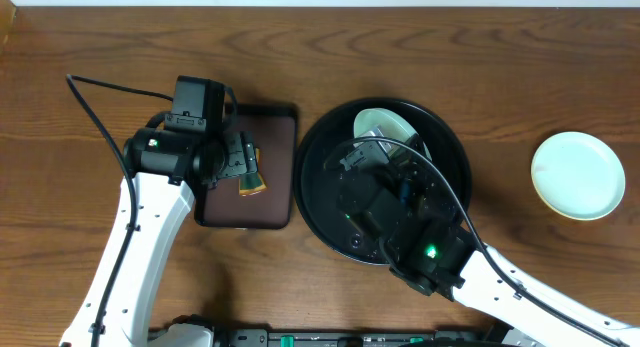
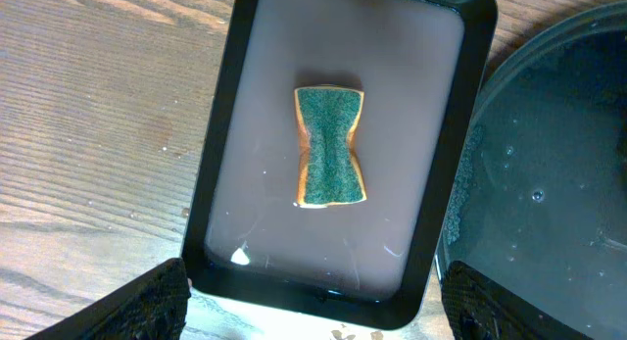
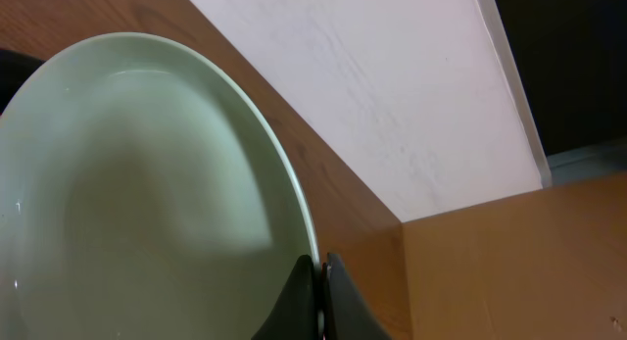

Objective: Clean dirty plates on tray and stack at the side
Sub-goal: 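Lift the second mint-green plate by its rim with the right gripper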

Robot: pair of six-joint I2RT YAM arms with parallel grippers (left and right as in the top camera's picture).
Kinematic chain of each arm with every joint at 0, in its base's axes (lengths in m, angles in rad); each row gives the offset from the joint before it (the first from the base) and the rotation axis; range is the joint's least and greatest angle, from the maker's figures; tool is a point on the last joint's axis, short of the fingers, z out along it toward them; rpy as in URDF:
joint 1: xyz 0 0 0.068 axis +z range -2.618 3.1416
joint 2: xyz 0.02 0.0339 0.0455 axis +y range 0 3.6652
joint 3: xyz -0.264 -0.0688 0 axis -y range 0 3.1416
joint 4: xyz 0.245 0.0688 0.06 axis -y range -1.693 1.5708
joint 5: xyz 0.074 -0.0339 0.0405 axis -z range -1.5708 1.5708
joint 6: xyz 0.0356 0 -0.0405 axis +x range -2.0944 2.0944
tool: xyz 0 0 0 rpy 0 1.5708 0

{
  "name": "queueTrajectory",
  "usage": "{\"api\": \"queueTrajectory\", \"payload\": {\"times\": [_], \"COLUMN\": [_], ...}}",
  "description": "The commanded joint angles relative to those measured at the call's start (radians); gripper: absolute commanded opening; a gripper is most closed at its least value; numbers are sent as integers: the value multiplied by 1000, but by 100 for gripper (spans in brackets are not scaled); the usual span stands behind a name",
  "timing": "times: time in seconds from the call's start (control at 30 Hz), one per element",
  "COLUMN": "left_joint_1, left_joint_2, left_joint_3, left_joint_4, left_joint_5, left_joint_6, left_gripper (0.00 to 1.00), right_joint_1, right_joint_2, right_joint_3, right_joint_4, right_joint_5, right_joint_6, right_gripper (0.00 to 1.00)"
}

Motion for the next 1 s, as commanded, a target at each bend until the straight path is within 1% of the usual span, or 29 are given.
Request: {"api": "queueTrajectory", "payload": {"times": [0.0,0.5,0.6,0.67,0.7,0.77,0.87,0.97], "left_joint_1": [3,3,3,3,3,3,3,3], "left_joint_2": [0,0,0,0,0,0,0,0], "left_joint_3": [18,18,18,18,18,18,18,18], "left_joint_4": [-2,-2,-2,-2,-2,-2,-2,-2], "left_joint_5": [-2,-2,-2,-2,-2,-2,-2,-2], "left_joint_6": [5,5,5,5,5,5,5,5], "left_gripper": [83,83,83,84,83,83,83,84], "right_joint_1": [16,15,10,-28,-61,-131,-252,-441], "right_joint_2": [-18,-18,-18,-18,-18,-18,-22,-40], "right_joint_3": [6,6,6,6,5,6,6,14], "right_joint_4": [5,5,4,-23,-58,-111,-132,-151], "right_joint_5": [36,36,35,-16,-74,-185,-336,-561], "right_joint_6": [0,1,39,158,255,391,478,557], "right_gripper": [1,1,1,1,1,1,1,1]}}
